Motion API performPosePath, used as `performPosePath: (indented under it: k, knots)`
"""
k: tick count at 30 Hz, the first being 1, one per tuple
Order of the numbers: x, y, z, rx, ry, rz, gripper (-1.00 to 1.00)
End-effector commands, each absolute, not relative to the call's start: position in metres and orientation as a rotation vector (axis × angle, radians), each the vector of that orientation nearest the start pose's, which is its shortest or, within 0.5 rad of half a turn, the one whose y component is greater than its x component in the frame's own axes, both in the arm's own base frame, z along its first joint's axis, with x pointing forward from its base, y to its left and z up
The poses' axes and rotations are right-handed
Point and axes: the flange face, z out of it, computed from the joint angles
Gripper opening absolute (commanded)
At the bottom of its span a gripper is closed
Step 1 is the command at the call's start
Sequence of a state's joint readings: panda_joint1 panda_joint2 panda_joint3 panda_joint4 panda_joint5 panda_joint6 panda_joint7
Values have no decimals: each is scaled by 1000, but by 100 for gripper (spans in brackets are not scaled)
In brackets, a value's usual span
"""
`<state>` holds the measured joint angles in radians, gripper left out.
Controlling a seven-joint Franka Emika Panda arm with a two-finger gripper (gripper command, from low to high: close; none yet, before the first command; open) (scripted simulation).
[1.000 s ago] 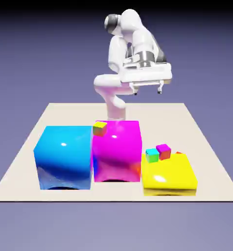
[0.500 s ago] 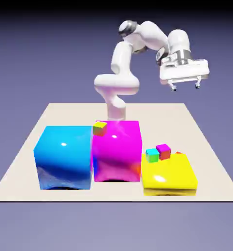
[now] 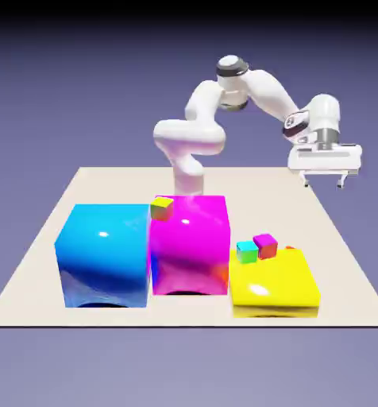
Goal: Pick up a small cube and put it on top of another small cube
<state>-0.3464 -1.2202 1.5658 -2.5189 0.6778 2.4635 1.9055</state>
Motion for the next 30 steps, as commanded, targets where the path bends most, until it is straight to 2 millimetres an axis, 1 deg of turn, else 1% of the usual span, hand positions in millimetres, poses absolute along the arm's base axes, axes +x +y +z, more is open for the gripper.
performPosePath:
  k: [1,4,6,10,11,14,15,16,17,21,22,26,30]
  knots:
    - [205,411,300,-2203,1528,-1100,0]
    - [198,412,252,-2195,1613,-1131,0]
    - [193,409,220,-2186,1675,-1156,0]
    - [186,394,152,-2156,1811,-1219,0]
    - [190,389,138,-2153,1821,-1225,0]
    - [213,372,96,-2153,1822,-1225,0]
    - [215,371,93,-2153,1823,-1225,0]
    - [215,371,93,-2153,1823,-1225,-100]
    - [215,371,93,-2153,1823,-1225,-100]
    - [185,392,147,-2155,1820,-1223,-100]
    - [186,391,161,-2180,1773,-1188,-100]
    - [193,380,208,-2255,1591,-1076,-100]
    - [203,357,245,-2301,1424,-1009,-100]
